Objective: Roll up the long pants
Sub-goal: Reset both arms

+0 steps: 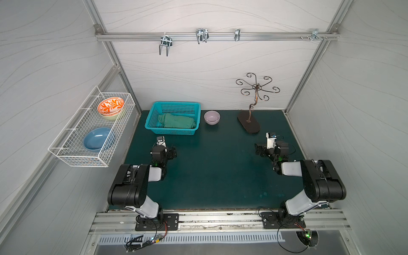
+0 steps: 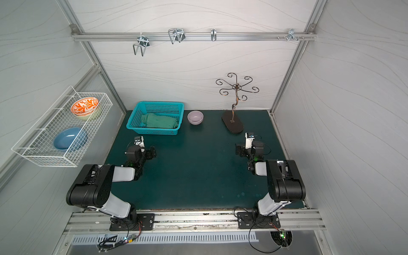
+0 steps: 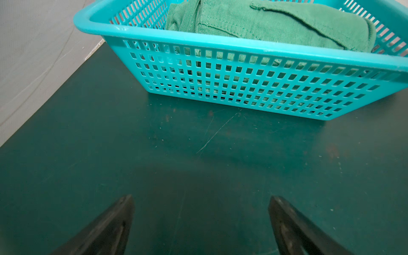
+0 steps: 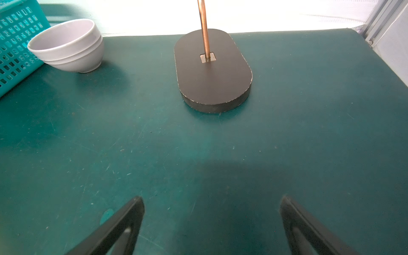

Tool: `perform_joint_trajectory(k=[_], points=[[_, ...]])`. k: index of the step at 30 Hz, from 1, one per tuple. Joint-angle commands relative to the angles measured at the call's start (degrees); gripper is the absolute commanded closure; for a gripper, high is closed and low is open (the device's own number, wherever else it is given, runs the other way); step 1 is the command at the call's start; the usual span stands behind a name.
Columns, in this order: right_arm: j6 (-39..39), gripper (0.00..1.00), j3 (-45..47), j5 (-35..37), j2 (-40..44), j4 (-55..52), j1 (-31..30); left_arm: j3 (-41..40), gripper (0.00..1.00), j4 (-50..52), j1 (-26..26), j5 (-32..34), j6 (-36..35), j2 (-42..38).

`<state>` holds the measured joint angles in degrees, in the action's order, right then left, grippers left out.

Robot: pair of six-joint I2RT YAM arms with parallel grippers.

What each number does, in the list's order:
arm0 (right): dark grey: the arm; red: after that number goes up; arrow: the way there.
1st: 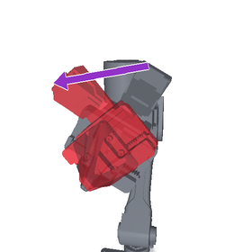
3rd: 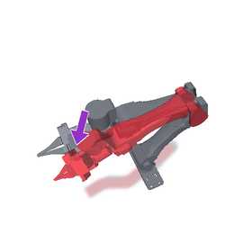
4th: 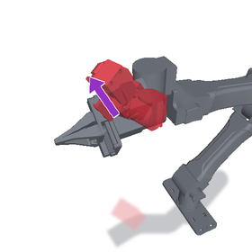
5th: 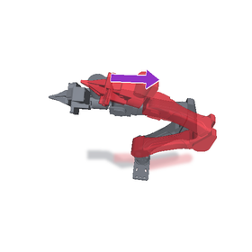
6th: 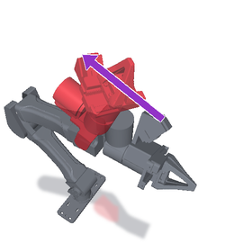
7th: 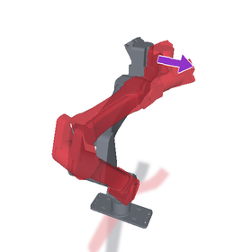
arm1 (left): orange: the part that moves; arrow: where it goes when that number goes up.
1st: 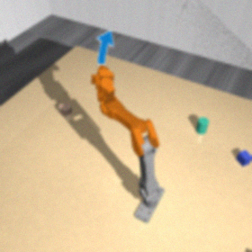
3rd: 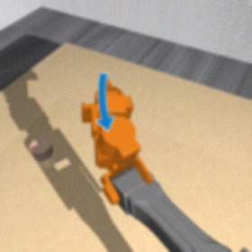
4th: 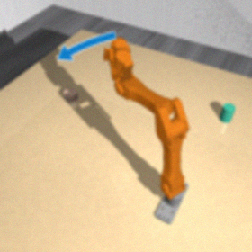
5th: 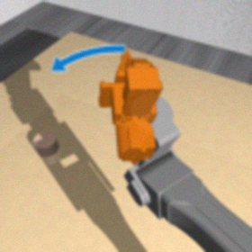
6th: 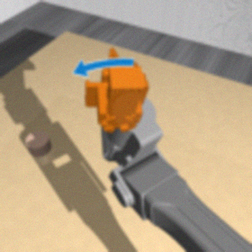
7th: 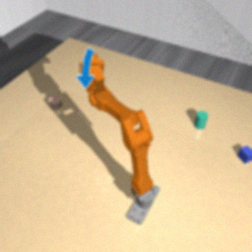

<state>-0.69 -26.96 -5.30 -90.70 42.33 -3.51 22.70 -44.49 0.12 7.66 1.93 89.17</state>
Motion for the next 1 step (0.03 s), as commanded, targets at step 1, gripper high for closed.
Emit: perform_joint_trajectory(k=[1], points=[[-0.51,0.01,0.65,0.64,0.72,1.14,-0.33,1.65,0.00,-2.80,0.23,-0.63,-0.45,-0.18]])
